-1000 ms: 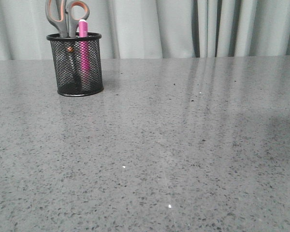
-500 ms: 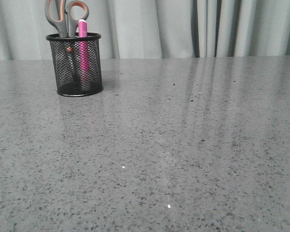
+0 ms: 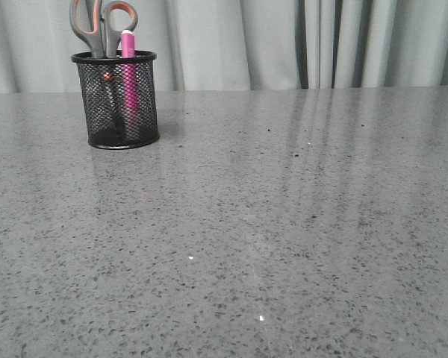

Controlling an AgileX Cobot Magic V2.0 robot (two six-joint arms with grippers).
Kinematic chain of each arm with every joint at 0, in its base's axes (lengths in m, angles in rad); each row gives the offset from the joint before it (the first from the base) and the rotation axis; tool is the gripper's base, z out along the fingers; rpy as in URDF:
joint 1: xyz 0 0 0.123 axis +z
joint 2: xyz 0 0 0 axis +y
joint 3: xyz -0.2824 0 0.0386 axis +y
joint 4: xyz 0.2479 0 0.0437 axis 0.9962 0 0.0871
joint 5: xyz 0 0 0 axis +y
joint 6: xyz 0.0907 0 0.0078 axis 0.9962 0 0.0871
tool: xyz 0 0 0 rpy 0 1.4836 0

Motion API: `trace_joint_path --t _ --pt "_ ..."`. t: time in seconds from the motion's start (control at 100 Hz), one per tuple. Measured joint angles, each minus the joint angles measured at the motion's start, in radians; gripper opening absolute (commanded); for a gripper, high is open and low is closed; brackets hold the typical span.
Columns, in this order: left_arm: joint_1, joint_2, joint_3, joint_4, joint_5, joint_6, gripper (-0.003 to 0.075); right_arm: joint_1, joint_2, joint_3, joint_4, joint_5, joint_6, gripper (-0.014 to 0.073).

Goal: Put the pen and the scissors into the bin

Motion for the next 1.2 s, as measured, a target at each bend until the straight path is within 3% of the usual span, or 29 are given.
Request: trace_joint_path --t 0.3,0.53,0.63,0.79,0.91,1.2 --pt "0.006 0.000 0.070 0.015 -0.050 0.000 -0.0019 0.000 0.000 0.000 0.000 0.002 0.000 -0.0069" --pt "0.096 0.000 0.253 0.072 -0.417 -0.010 -0.0019 0.000 -0.001 0.000 0.000 0.002 -0.002 -0.0070" --pt "0.155 -0.002 0.390 0.163 -0.523 -0.097 -0.0019 0.000 -0.001 0.000 0.000 0.002 -0.002 -0.0070" --pt "0.204 -0.006 0.537 0.325 -0.549 -0.355 -0.0019 0.000 -0.001 0.000 0.000 0.004 -0.002 -0.0069" --pt "0.206 -0.006 0.544 0.401 -0.542 -0.515 -0.0019 0.000 -0.001 0.000 0.000 0.004 -0.002 -0.0069" --pt "0.206 -0.006 0.544 0.392 -0.371 -0.580 -0.0019 0.000 -0.001 0.000 -0.002 0.004 -0.002 -0.0069"
